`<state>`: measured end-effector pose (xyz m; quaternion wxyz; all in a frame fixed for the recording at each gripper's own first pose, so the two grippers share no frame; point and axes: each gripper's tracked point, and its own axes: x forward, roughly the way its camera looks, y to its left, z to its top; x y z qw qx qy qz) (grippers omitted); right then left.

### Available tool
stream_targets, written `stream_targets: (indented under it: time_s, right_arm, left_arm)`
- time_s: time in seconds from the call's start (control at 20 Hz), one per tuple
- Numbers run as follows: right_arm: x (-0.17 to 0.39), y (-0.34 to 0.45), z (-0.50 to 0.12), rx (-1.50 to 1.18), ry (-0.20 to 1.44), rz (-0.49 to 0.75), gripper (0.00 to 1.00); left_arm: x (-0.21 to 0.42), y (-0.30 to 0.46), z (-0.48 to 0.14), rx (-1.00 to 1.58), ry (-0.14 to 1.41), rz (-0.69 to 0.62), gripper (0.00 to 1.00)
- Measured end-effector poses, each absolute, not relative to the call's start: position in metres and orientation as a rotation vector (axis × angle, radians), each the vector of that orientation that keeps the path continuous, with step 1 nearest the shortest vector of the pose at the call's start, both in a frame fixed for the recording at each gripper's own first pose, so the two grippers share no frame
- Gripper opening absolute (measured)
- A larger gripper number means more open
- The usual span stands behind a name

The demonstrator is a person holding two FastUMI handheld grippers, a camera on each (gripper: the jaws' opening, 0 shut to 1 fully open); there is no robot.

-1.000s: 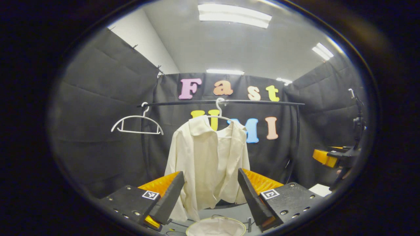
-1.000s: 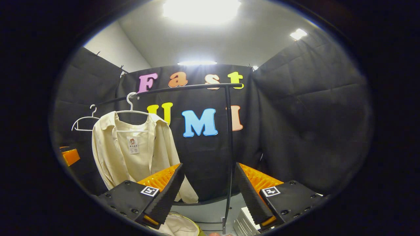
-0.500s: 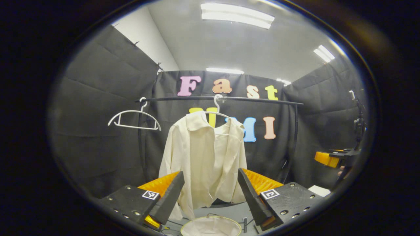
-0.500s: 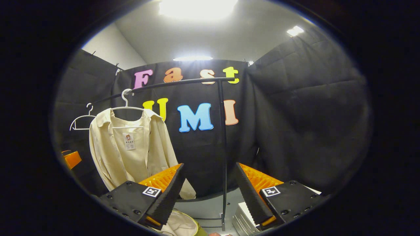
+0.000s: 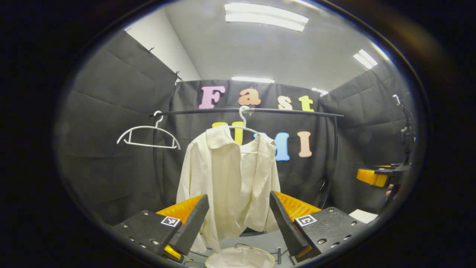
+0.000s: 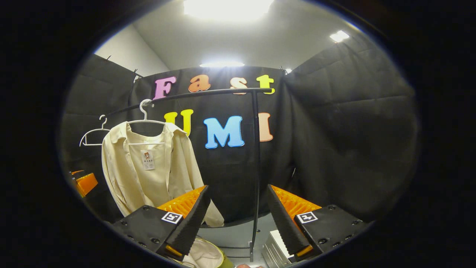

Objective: Grasp the clothes on the hanger with both hands and then place them into the laundry hamper below.

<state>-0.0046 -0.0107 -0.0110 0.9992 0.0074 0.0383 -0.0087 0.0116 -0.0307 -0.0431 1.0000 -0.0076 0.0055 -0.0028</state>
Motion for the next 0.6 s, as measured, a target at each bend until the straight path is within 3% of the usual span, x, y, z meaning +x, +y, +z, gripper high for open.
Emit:
stream_targets:
  time_s: [0.3, 0.6]
  right_arm:
    - [0.012, -0.007, -0.023, 0.001, 0.108, -0.01, 0.95]
    - [0.071, 0.003, -0.023, 0.023, 0.102, 0.049, 0.93]
  left_arm:
    - [0.061, -0.03, -0.039, 0.008, 0.045, 0.056, 0.96]
    - [0.13, -0.025, -0.019, -0.017, 0.042, 0.135, 0.96]
